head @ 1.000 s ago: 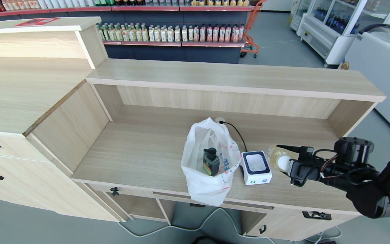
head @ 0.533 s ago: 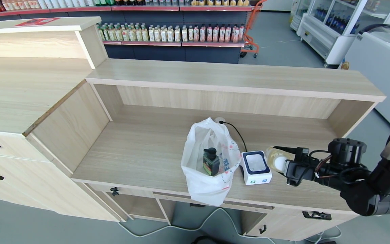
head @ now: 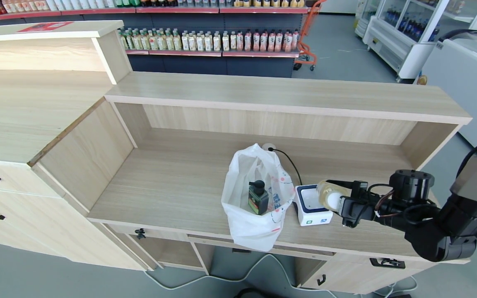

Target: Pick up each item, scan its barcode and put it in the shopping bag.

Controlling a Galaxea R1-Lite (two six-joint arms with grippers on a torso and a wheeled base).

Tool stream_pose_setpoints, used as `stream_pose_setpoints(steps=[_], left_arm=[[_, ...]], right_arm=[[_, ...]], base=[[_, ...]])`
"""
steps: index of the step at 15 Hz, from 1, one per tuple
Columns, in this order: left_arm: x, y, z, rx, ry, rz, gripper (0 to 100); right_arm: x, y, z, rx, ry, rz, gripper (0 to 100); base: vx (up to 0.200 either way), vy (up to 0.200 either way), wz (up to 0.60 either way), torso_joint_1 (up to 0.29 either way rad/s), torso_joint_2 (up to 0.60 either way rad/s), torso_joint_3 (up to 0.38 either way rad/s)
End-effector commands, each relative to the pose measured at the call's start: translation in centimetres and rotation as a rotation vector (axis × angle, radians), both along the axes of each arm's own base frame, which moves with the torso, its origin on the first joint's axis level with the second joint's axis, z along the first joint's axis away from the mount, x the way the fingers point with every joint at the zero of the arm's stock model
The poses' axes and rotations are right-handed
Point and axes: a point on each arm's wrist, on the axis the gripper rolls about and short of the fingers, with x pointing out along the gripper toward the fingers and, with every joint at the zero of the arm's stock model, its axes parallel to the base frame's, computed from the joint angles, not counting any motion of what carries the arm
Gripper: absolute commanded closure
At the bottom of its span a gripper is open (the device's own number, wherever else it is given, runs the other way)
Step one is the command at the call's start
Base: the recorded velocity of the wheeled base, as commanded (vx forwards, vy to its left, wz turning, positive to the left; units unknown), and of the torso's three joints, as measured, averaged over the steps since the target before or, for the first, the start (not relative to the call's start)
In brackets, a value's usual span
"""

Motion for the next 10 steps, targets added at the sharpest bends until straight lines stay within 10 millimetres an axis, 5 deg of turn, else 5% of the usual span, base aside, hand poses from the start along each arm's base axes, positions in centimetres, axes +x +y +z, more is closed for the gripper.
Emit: stream_pose_setpoints(steps=[1, 10], left_arm=[[0.0, 0.0, 0.0, 0.0, 0.001, 0.0, 100], [0.0, 0.0, -0.1, 0.0, 0.002, 0.0, 100]], right_arm=[[0.5, 0.2, -0.5, 0.0, 0.004, 0.007, 100], [2.4, 1.3, -1.7, 0.011, -0.002, 0.052, 100]], base=[[0.0, 0.0, 0.0, 0.0, 0.0, 0.0], [0.0, 0.0, 0.0, 0.0, 0.0, 0.0]])
